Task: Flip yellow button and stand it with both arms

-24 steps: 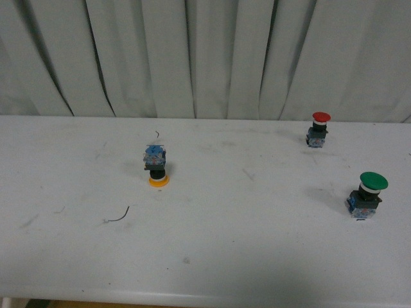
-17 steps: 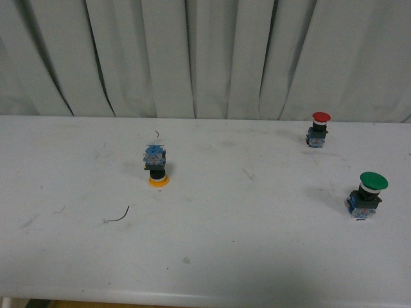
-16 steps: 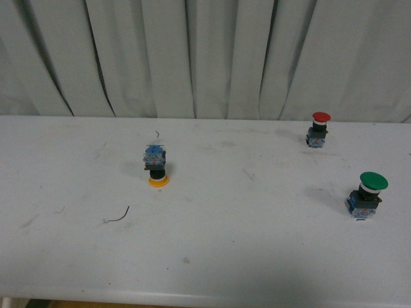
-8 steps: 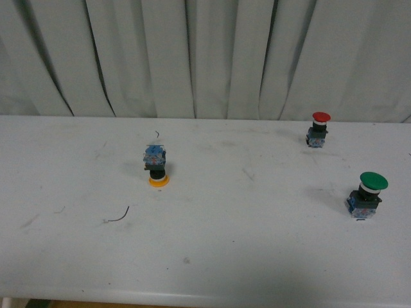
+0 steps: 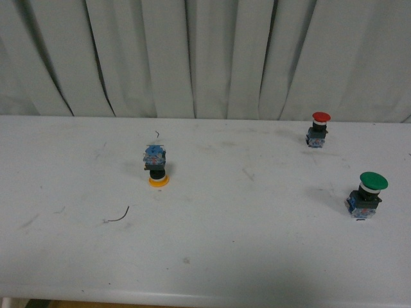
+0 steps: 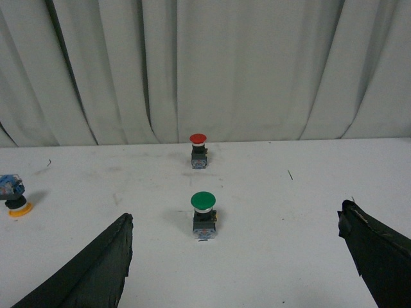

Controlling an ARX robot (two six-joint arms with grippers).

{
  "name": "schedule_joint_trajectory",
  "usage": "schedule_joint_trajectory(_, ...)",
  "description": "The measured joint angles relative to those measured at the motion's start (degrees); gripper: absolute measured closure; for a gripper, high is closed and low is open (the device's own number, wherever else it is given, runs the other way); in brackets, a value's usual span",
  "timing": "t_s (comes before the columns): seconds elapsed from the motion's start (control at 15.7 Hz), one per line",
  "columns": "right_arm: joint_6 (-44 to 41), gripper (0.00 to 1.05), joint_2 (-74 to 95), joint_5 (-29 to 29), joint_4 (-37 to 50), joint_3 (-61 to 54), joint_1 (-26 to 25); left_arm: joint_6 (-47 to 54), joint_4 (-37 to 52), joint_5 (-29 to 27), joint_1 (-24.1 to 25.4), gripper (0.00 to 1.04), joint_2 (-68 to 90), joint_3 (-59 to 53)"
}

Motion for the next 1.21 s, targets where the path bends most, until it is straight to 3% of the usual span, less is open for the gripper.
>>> schedule_joint_trajectory(0.89, 0.00, 0.06, 0.00, 0.00, 0.00, 0.00, 0.00, -0.11, -0.66, -0.22, -0.04, 0.07, 0.11, 0.09)
schedule_joint_trajectory(1.02, 0.00, 0.06, 0.00, -0.04, -0.02, 0.00, 0.00, -5.88, -12.76, -5.20, -2.08, 0.07, 7.85, 5.95)
schedule_joint_trajectory(1.21, 0.00, 0.06, 0.00, -0.02, -0.02, 0.00, 0.00, -7.67, -1.70, -2.05, 2.03, 0.07, 17.77, 12.17)
